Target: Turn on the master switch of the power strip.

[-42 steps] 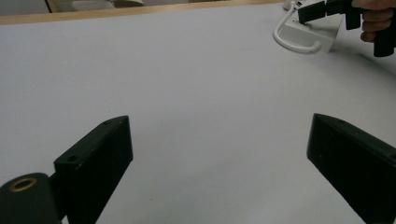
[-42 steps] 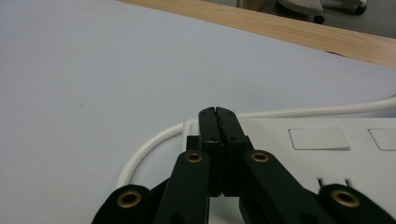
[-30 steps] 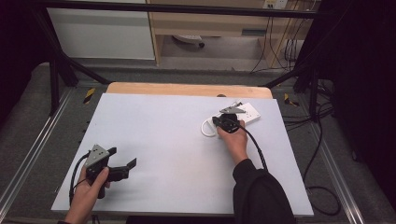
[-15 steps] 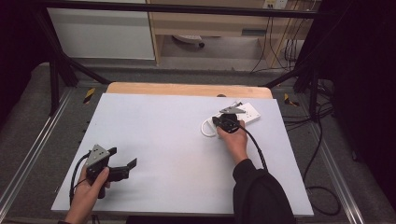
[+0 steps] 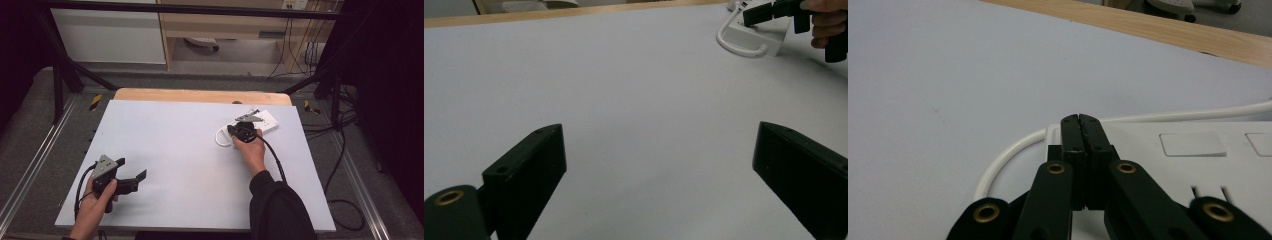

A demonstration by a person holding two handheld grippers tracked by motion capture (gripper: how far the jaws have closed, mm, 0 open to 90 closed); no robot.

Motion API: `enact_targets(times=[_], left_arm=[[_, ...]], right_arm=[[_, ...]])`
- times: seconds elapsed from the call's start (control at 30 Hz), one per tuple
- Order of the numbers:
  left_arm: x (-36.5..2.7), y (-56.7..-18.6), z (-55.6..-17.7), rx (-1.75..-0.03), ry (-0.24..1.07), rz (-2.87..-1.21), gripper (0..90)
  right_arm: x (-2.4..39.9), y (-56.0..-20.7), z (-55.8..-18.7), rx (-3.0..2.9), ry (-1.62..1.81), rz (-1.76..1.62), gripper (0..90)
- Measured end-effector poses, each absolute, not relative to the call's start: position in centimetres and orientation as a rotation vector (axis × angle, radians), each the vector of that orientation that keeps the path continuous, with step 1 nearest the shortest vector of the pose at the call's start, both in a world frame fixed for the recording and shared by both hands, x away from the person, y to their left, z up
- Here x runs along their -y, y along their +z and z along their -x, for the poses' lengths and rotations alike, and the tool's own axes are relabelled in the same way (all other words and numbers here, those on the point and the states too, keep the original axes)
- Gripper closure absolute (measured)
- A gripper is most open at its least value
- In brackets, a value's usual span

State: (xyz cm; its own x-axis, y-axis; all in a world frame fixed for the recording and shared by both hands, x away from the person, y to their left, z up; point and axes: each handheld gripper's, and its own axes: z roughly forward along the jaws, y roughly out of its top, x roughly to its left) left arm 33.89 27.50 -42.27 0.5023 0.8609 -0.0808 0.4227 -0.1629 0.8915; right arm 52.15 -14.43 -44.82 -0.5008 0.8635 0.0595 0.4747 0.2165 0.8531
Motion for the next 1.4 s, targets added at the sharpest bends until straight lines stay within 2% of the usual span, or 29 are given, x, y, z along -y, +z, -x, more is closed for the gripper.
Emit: enact_targets(times=[1.4], left_arm=[[-27.51, -42.39, -33.88, -1.087, 0.567, -1.791, 7.0]], right_arm=[[14.48, -44.98, -52.01, -2.053, 1.22, -1.256, 90.0]])
